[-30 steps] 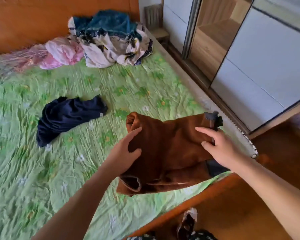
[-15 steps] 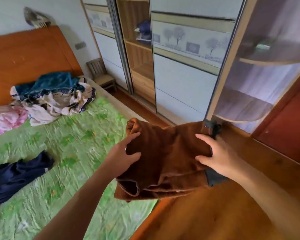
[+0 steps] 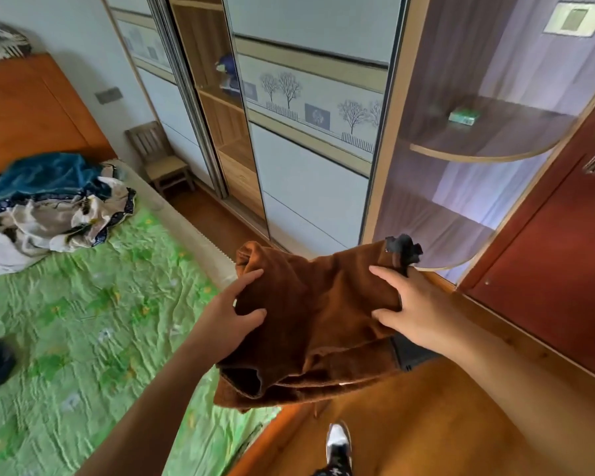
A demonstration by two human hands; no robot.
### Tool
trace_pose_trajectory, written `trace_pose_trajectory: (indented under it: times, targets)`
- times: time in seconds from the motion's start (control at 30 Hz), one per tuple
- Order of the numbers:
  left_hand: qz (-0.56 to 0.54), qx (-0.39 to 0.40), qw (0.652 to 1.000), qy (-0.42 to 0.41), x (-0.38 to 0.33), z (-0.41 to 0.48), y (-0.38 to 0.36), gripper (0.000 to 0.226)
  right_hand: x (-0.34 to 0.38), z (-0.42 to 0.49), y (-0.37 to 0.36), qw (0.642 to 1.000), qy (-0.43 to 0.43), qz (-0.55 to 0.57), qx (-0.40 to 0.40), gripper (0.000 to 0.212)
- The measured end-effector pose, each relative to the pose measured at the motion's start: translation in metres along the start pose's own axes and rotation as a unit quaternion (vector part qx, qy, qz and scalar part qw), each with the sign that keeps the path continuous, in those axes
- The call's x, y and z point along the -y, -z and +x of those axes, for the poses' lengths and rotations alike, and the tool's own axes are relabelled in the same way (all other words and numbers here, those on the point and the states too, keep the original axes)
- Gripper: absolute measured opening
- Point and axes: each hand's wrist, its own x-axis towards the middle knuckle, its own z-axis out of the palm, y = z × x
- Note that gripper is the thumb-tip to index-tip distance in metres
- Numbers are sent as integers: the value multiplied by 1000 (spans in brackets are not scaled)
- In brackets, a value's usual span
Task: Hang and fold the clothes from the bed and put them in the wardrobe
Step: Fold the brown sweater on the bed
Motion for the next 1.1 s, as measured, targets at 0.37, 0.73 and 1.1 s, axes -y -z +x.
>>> trace_pose_trajectory:
  times: [0.37,0.73,1.1]
  targets:
    - [4,-50,998,22,-33,149,-6,63,-9,171,58,997,65,-39,31,78]
    - [47,-170,979,104,-48,214,-3,65,0,317,89,974,188,-68,103,81]
    - [33,-295,938,177,-61,246,-4,65,45,426,98,947,273,-97,138,75]
